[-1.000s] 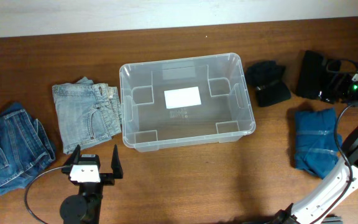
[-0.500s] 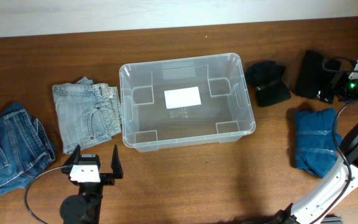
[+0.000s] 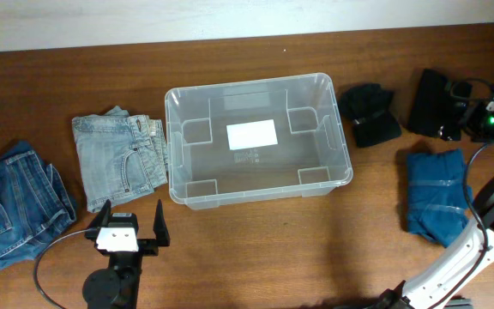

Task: Pack container
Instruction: 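Move the right gripper to the black folded clothes and grasp them, then lift the black clothes with the right gripper over the container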

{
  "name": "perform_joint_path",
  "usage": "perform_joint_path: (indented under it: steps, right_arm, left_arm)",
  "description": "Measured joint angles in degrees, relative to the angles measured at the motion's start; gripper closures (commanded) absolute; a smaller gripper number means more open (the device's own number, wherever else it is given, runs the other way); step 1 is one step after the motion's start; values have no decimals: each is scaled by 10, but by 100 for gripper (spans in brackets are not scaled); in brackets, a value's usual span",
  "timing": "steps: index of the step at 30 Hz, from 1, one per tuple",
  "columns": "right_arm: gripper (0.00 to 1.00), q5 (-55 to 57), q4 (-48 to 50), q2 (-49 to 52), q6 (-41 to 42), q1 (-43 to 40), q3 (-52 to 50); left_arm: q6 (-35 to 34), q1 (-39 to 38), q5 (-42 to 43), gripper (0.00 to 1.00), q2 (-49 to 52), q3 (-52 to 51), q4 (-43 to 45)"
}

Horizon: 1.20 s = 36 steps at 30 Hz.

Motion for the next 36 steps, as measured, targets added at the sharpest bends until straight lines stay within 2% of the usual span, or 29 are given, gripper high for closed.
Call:
perform_joint_path:
  steps: [8, 17, 22, 28, 36]
  right_arm:
    - [96, -56, -11, -35, 2, -21, 10]
    - [96, -67, -17, -203, 49, -16, 20]
    - [96, -87, -64, -297, 73, 9, 27]
    - [96, -100, -144, -380, 81, 121, 29]
    - [96, -89, -187, -391, 88, 332, 29]
  left_arm:
    - [0, 0, 0, 1, 0, 0, 0]
    - [0, 0, 0, 1, 0, 0, 0]
    - [0, 0, 0, 1, 0, 0, 0]
    - [0, 0, 0, 1, 0, 0, 0]
    - [0, 0, 0, 1, 0, 0, 0]
